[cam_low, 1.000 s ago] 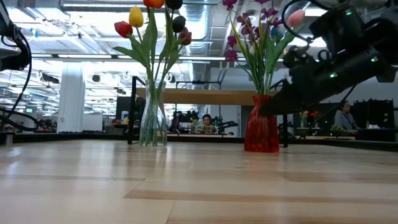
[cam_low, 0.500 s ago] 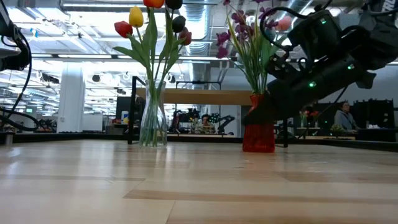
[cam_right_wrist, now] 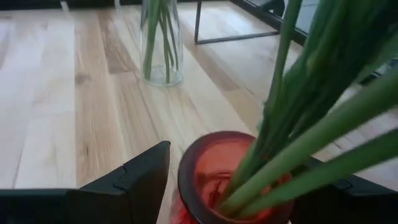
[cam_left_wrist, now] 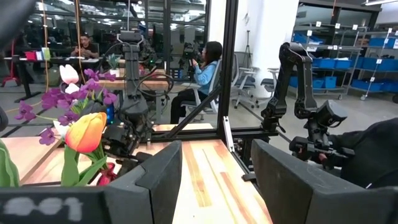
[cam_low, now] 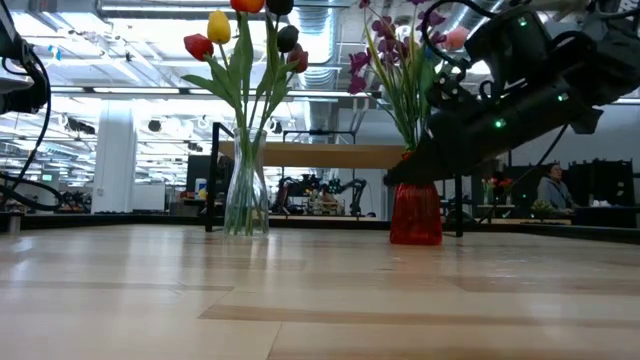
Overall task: Pick and place flowers into a vace then onto a shelf
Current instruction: Put the red flower vase with the flowers on the shelf
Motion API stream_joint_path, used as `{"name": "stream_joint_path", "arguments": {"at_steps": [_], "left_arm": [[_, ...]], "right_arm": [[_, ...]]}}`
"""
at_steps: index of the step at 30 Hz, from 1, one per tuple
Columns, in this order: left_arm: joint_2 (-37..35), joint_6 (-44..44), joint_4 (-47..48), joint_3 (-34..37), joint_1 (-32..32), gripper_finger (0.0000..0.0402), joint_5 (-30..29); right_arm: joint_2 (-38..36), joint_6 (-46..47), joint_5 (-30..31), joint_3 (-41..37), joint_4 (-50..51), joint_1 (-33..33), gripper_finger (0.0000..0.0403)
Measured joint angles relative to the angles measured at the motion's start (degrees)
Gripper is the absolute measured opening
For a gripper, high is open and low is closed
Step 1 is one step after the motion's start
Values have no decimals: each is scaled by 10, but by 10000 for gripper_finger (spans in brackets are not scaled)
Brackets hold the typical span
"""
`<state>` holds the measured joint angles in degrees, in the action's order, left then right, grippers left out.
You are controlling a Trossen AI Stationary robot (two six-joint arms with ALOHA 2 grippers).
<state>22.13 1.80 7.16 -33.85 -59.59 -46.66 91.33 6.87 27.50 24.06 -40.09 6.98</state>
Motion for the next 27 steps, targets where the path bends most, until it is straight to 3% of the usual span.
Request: {"name": "stream_joint_path", "arguments": {"at_steps": [14,27], "left_arm": [[0,0,0,0,0,184,0],[0,0,0,0,0,184,0]], "right_arm": [[-7,-3,26,-1,11,0,250],[-9,4,24,1,11,2,136]]}}
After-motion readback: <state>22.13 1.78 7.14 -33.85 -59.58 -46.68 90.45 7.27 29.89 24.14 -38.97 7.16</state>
